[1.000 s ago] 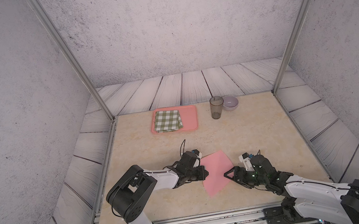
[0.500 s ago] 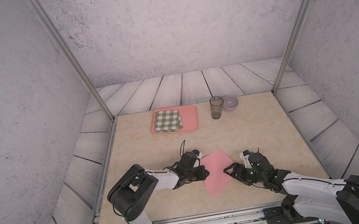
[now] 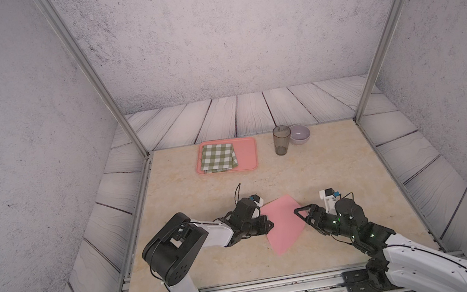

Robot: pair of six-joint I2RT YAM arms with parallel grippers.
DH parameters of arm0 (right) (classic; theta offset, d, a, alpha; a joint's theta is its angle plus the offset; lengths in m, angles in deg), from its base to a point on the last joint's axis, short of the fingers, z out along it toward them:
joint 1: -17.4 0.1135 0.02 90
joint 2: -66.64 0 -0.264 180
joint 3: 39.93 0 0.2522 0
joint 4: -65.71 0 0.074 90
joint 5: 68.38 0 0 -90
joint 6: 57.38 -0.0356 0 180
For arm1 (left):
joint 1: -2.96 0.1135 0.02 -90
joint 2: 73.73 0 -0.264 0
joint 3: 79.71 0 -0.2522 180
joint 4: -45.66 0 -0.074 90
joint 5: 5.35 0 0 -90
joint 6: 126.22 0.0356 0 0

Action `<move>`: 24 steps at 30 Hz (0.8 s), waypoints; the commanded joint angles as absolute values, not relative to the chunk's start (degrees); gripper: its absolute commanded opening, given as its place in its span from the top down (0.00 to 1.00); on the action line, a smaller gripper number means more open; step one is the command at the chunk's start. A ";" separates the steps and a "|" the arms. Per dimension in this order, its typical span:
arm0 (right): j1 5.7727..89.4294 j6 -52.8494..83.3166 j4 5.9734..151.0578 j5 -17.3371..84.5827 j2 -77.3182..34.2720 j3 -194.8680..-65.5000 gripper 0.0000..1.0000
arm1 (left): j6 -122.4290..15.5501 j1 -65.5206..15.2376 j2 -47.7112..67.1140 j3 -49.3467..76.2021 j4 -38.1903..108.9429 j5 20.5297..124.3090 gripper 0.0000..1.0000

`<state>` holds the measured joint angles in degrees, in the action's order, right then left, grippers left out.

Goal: Fold the square paper diagonally
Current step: Fold the paper at the center of the board.

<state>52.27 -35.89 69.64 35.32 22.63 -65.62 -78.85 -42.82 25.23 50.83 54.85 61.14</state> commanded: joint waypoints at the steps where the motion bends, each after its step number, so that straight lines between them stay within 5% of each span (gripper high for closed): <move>1: 52.66 -35.68 73.99 32.70 22.25 -65.64 0.14 | -79.11 -43.01 28.23 52.64 48.95 62.42 1.00; 7: 52.64 -32.95 69.91 33.43 14.53 -66.18 0.16 | -79.20 -43.01 27.90 52.66 49.21 62.28 1.00; 20: 54.40 -26.84 78.15 29.10 9.45 -72.52 0.70 | -79.75 -43.01 28.39 53.22 51.58 60.98 1.00; 24: 54.38 -24.85 83.07 26.82 9.99 -74.26 0.76 | -79.71 -43.01 28.34 53.13 51.49 60.83 1.00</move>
<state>54.15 -27.50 77.47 30.09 9.08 -72.41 -79.86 -42.82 26.02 51.33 57.54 60.40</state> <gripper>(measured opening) 0.249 0.054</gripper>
